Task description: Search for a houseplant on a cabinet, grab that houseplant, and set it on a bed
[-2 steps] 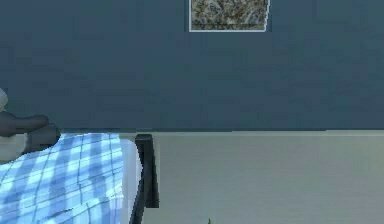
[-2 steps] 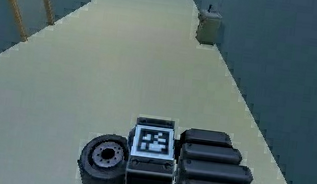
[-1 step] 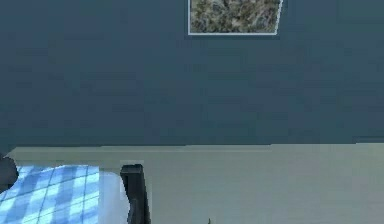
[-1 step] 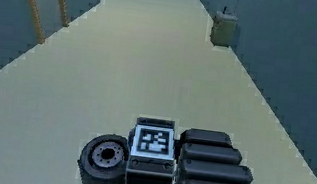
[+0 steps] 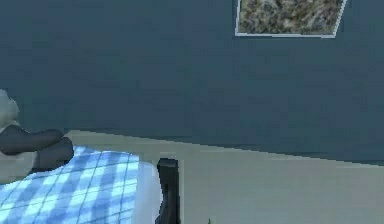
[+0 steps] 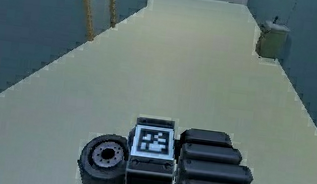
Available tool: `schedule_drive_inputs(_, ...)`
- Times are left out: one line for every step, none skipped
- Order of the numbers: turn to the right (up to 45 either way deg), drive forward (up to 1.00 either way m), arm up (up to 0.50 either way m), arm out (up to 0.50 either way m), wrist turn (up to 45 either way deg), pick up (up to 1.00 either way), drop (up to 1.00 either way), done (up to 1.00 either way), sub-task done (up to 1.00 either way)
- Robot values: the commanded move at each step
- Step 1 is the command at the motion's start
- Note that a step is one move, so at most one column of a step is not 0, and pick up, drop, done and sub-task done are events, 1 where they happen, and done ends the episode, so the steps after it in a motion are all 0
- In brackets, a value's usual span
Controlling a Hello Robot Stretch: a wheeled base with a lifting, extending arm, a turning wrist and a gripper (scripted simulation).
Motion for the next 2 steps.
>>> schedule_drive_inputs(6.0, 0.00, 0.00, 0.00, 0.0, 0.00, 0.00, 0.00, 0.00)
schedule_drive_inputs(-12.0, 0.00, 0.00, 0.00, 0.0, 0.00, 0.00, 0.00, 0.00)
